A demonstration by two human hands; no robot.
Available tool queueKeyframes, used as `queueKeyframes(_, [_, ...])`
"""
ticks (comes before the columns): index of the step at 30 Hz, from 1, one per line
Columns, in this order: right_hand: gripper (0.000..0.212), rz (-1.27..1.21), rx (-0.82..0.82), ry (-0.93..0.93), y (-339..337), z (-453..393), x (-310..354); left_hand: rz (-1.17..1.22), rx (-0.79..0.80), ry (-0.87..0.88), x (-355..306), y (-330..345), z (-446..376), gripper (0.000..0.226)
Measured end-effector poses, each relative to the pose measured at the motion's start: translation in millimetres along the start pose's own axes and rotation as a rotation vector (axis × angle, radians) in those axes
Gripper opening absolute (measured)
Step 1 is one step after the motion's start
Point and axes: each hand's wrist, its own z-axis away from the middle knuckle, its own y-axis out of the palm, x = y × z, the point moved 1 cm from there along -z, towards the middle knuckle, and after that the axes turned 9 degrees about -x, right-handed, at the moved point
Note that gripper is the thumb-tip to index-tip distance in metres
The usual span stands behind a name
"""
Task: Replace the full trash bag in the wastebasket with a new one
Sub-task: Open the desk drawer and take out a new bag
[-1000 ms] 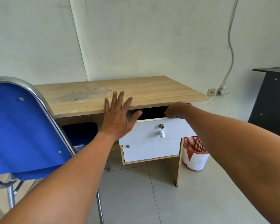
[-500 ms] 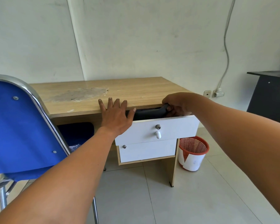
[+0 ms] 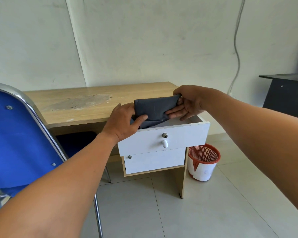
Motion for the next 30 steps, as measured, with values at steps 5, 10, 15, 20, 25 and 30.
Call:
queueKeyframes(5, [0.034,-0.057,-0.025,-0.101,-2.9,9.2,16.7,0.178,-0.134,-0.115,-11.7,-11.5,-17.5,0.029])
queueKeyframes(10, [0.019,-0.143,-0.079,-0.247,-2.6,17.7,31.6,0.241,-0.222,-0.189,-16.7,-19.6,-34.3,0.028])
queueKeyframes(15, [0.014,-0.151,-0.102,-0.35,3.0,18.0,23.9,0.078,-0.227,-0.184,-10.6,-19.6,-38.3,0.015])
queueKeyframes(20, [0.017,-0.309,-0.198,-0.475,9.3,8.8,11.8,0.004,-0.376,-0.14,-10.5,-23.1,-40.1,0.014])
queueKeyframes(25, [0.016,-0.373,-0.3,-0.394,24.0,1.5,-0.6,-0.099,-0.136,-0.109,-2.0,-13.4,-35.2,0.035])
queueKeyframes(30, [0.019,-0.445,-0.359,-0.237,40.1,-12.5,-18.4,0.084,0.048,-0.111,-6.1,-3.5,-21.0,0.059])
